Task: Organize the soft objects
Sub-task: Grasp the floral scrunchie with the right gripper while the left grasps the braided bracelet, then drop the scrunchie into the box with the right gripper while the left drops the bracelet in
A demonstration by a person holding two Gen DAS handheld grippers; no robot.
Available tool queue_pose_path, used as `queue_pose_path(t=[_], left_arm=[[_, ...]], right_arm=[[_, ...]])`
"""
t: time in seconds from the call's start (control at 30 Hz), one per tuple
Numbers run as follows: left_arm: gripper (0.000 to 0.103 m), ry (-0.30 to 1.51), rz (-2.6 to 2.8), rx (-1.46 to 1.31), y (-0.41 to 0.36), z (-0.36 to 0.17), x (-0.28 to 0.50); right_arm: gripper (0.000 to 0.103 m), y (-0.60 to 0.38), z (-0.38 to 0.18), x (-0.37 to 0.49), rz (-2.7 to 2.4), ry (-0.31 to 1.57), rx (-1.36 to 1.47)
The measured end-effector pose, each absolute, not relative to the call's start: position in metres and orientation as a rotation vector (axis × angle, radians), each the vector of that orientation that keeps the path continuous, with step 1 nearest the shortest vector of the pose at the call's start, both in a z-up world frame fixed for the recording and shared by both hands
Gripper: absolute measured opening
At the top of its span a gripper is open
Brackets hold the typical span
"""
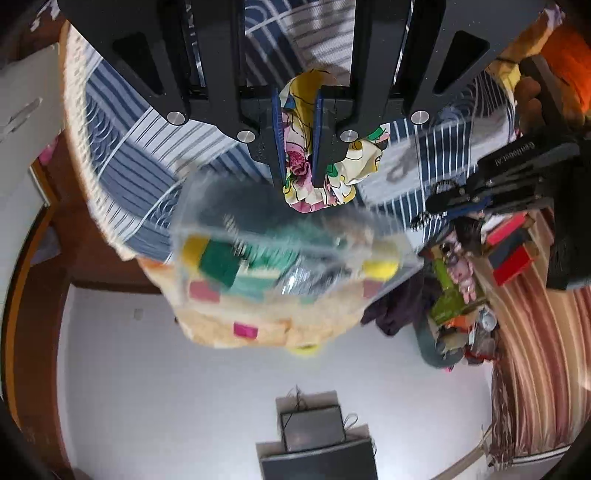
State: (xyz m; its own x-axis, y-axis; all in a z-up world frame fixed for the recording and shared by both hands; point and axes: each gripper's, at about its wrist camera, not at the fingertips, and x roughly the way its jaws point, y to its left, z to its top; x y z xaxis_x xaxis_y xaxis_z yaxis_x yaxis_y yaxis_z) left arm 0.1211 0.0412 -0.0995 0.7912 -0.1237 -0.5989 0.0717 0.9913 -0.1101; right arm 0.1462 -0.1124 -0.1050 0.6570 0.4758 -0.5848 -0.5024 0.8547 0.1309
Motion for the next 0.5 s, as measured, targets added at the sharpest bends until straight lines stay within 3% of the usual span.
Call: queue_pose_path(t=[0.5], left_arm=[[0.012,0.524,-0.089,-0.069,0.037,-0.050,0.168]], right_arm=[[0.012,-0.099,-0.058,0.175,0.473,0.459,-0.026]])
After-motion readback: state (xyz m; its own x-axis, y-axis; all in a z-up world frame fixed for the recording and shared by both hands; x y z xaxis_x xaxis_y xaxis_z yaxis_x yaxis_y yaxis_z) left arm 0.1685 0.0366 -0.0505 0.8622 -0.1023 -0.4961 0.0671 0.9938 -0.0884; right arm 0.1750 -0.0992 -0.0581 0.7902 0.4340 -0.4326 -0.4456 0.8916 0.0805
